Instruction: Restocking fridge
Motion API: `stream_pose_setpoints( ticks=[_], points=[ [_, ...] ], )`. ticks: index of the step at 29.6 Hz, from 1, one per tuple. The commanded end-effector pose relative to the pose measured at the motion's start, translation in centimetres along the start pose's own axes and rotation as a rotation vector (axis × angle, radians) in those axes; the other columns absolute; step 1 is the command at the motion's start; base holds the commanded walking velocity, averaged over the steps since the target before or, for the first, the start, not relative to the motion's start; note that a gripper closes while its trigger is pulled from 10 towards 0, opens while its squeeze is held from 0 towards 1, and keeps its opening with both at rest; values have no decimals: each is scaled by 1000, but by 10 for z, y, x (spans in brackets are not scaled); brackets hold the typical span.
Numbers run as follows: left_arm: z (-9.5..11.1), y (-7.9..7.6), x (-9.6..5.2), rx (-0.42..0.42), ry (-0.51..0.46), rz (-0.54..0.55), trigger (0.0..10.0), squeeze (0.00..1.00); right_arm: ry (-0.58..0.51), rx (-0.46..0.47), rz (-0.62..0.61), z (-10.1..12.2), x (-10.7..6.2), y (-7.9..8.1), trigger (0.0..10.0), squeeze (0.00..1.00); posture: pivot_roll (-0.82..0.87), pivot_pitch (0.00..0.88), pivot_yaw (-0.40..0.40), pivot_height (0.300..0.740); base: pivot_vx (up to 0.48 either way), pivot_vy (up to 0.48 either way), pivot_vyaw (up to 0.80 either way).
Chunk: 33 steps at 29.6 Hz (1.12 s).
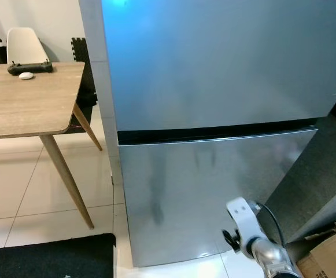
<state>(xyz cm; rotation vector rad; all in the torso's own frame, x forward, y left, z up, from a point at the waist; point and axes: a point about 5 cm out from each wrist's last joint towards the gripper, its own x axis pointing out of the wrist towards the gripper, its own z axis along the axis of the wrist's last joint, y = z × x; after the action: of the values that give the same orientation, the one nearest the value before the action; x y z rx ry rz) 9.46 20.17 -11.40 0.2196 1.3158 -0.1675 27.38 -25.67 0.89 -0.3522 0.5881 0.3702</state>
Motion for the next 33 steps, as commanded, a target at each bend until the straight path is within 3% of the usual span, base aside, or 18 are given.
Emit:
stream_pose_setpoints(
  ticks=[1, 4, 7, 8, 12, 15, 16, 17, 18, 19, 20, 23, 24, 25, 26, 30, 33],
  points=[
    [48, -12, 1, -1, -185, -51, 10000, 0, 3, -4, 28, -3, -3, -1, 10000, 0, -91, 0, -35, 740, 0, 0, 0],
    [48, -12, 1, -3, -186, -51, 10000, 0, -28, -12, 77, 4, -4, -3, 10000, 0, -91, 0, -35, 740, 0, 0, 0],
    [47, -11, 0, -8, -184, -48, 10000, 0, -300, 0, 337, 55, -14, -16, 10000, 0, -90, 0, -36, 740, 0, 0, 0],
    [47, -11, 0, -8, -184, -48, 10000, 0, -300, 0, 337, 55, -14, -16, 10000, 0, -90, 0, -36, 740, 0, 0, 0],
    [46, -10, 0, -6, -181, -47, 10000, 0, -542, -81, 540, 112, -24, -12, 10000, 0, -90, 0, -37, 740, 0, 0, 0],
    [46, -11, 0, -5, -182, -47, 10000, 0, -595, -101, 565, 126, -25, -9, 10000, 0, -88, 0, -39, 740, 0, 0, 0],
    [46, -11, 0, -5, -183, -47, 10000, 0, -633, -108, 568, 137, -24, -7, 10000, 114, -87, 0, -39, 740, 0, 0, 0],
    [46, -11, 0, -5, -183, -47, 10000, 0, -633, -108, 568, 137, -24, -7, 10000, 114, -87, 0, -39, 740, 0, 0, 0],
    [46, -11, 0, -5, -184, -48, 10000, 0, -669, -114, 563, 149, -23, -5, 10000, 690, -86, 0, -40, 740, 0, 0, 0],
    [46, -11, 0, -5, -184, -48, 10000, 0, -669, -114, 563, 149, -23, -5, 10000, 690, -86, 0, -40, 740, 0, 0, 0],
    [47, -11, 1, -4, -185, -48, 10000, 0, -697, -121, 574, 158, -23, -3, 10000, 1000, -84, 0, -41, 740, 0, 0, 0],
    [48, -11, 0, -5, -187, -48, 10000, 0, -736, -144, 559, 173, -22, -1, 10000, 1000, -81, 0, -41, 740, 0, 0, 0],
    [48, -11, 0, -5, -187, -48, 10000, 0, -758, -178, 601, 182, -27, 3, 10000, 804, -78, 0, -40, 740, 0, 0, 0],
    [48, -11, 0, -5, -187, -48, 10000, 0, -763, -190, 622, 184, -29, 4, 10000, 804, -78, 0, -40, 740, 0, 0, 0],
    [48, -11, 0, -5, -187, -47, 10000, 0, -771, -203, 642, 186, -31, 5, 10000, 0, -79, 0, -40, 740, 0, 0, 0],
    [47, -11, 0, -5, -186, -46, 10000, 0, -778, -228, 714, 190, -39, 9, 10000, 0, -79, 0, -40, 740, 0, 0, 0],
    [46, -10, 0, -7, -182, -45, 10000, 0, -781, -303, 817, 199, -49, 19, 10000, 0, -77, 0, -43, 740, 0, 0, 0]
  ],
)
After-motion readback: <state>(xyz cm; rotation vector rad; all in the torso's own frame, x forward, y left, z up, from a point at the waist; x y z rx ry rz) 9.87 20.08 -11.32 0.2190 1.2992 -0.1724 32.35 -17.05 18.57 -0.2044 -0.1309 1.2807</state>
